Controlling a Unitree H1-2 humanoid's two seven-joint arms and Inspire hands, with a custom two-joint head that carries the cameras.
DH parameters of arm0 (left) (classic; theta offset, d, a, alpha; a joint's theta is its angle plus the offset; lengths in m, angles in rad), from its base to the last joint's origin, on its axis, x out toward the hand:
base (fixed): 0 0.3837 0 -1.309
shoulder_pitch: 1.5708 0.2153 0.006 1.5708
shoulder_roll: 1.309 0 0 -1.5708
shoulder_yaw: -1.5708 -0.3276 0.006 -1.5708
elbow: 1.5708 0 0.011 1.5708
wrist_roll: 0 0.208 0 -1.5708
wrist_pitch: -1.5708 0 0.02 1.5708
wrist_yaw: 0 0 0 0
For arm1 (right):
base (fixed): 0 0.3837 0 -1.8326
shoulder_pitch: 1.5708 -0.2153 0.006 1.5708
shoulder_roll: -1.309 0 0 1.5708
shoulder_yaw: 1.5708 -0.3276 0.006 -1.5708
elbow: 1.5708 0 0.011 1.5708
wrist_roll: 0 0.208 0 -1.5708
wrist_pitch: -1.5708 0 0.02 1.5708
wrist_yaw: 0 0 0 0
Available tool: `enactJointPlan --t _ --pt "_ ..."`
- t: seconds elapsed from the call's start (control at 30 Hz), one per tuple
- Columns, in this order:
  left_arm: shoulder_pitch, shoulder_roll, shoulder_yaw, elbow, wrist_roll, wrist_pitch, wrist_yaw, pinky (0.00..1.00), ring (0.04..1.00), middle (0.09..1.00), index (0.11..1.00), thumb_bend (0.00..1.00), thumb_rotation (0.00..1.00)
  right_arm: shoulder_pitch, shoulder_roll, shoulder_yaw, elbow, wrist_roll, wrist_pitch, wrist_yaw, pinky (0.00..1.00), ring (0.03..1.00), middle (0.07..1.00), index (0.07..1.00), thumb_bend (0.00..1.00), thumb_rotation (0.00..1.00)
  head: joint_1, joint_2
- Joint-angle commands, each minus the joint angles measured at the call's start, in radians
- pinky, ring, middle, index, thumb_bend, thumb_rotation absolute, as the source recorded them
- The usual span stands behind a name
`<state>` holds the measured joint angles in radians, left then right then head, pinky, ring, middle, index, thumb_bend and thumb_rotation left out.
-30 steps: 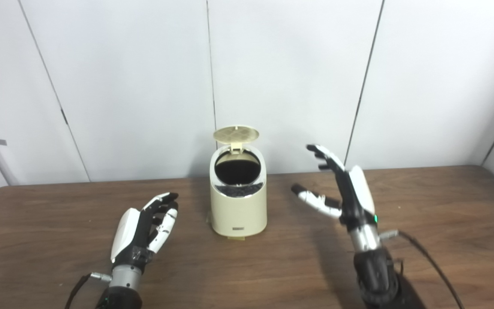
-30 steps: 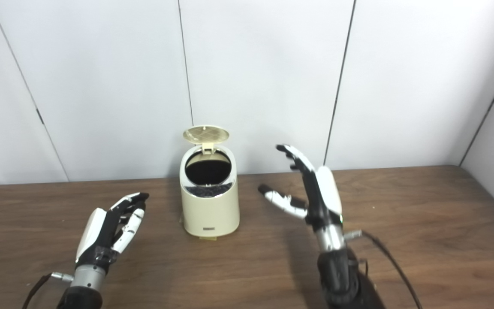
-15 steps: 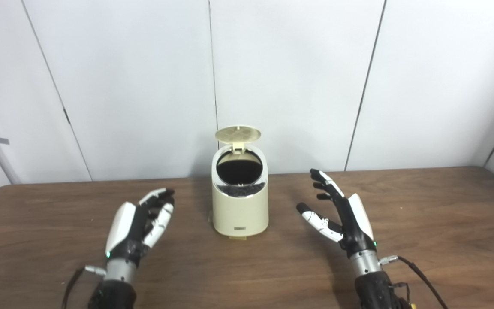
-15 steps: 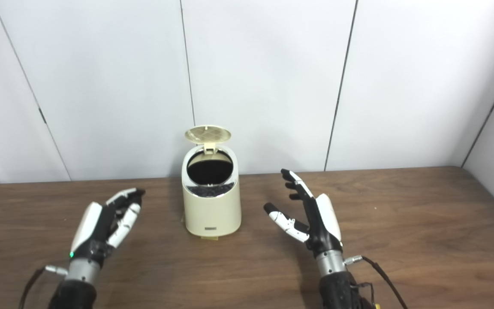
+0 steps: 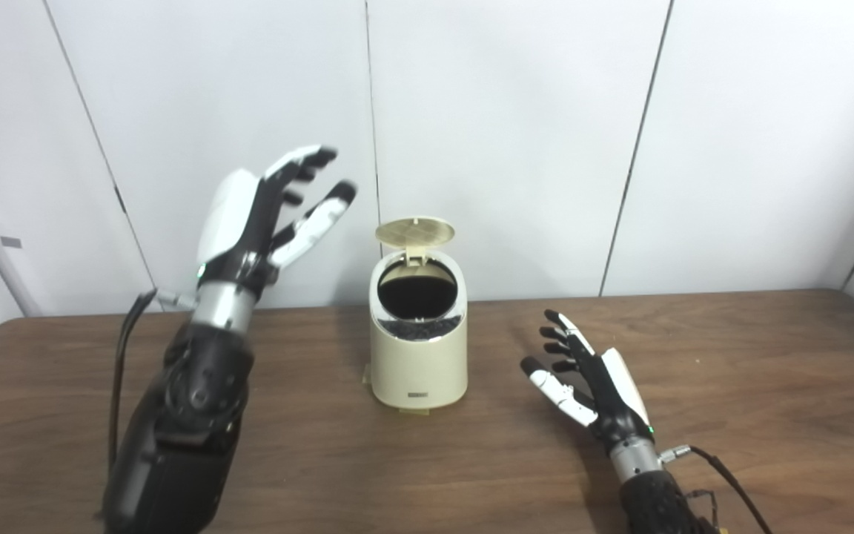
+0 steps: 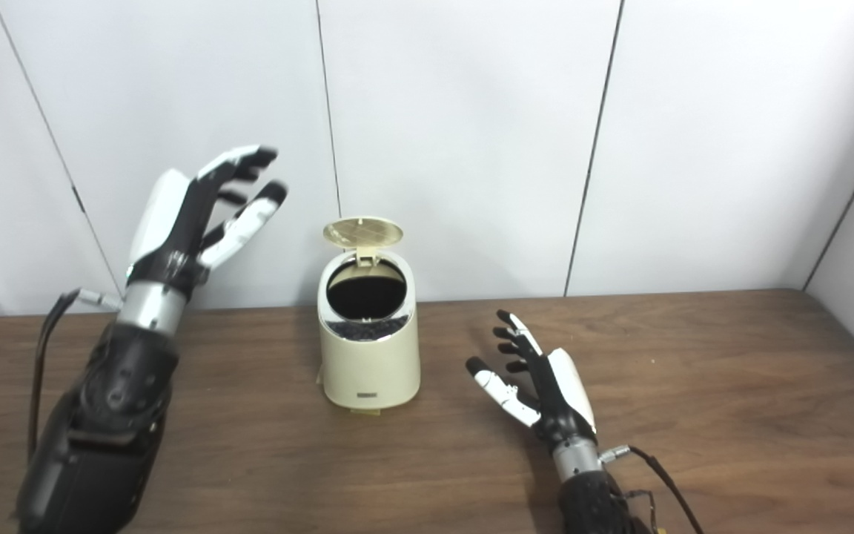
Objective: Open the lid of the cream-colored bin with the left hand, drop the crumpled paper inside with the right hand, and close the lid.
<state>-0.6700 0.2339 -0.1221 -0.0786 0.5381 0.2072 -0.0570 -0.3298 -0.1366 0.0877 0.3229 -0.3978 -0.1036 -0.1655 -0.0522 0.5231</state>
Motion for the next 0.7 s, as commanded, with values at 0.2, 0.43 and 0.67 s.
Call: enactJointPlan --t 0.2,0.43,0.67 --pt "-0.171 0.009 -0.07 -0.052 0.106 0.042 -0.067 0.58 0.735 0.789 0.805 0.76 0.94 -0.026 -0.005 0.002 -0.024 0.007 0.026 0.014 0.8 0.883 0.916 0.957 0.41 0.87 -0.008 -0.001" --pt "-0.202 -0.001 -0.173 -0.033 0.171 0.059 -0.169 0.6 0.753 0.802 0.804 0.87 0.89 -0.024 -0.005 0.002 -0.03 0.011 0.03 0.017 0.79 0.878 0.913 0.953 0.41 0.83 -0.006 -0.002" --pt "-0.243 0.017 -0.225 0.06 0.225 0.087 -0.278 0.61 0.785 0.832 0.814 0.98 0.88 -0.024 -0.002 0.004 -0.038 0.02 0.045 0.026 0.78 0.877 0.919 0.959 0.41 0.82 -0.005 -0.002"
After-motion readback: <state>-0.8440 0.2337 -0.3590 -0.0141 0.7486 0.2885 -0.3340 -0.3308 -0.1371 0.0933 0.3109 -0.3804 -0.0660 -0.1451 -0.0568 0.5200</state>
